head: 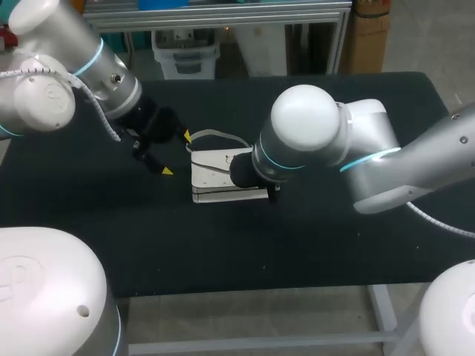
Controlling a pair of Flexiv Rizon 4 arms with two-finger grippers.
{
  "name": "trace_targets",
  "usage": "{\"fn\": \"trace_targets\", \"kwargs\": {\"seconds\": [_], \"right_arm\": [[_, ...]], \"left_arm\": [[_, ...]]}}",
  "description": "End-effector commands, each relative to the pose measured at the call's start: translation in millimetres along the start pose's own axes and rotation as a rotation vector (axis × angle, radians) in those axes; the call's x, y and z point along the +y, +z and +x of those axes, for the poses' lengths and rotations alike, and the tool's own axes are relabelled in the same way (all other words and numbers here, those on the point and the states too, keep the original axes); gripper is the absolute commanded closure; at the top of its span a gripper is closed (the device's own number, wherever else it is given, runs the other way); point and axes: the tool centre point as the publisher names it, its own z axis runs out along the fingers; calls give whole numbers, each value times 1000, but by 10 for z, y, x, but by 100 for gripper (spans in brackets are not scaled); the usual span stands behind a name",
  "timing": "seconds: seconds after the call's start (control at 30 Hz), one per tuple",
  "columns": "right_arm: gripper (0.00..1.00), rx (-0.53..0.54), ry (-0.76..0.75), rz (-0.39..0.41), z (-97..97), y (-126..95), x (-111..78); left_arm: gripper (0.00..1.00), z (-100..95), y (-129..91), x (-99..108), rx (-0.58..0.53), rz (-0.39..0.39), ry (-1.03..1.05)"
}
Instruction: Pick up the bag, open it, inspect its contents, close it, and place it on the opposite side
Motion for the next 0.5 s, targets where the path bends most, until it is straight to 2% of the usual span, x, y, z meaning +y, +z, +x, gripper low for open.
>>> {"fn": "trace_targets", "kwargs": {"seconds": [0.03,0.33,0.5], "right_arm": [[100,-3,1,1,24,14,8],[100,-3,1,1,24,14,8],[100,-61,14,22,78,70,78]], "left_arm": [[0,-2,6,3,-1,1,1],[0,-2,6,3,-1,1,1],[0,16,19,-10,-37,-2,80]]}}
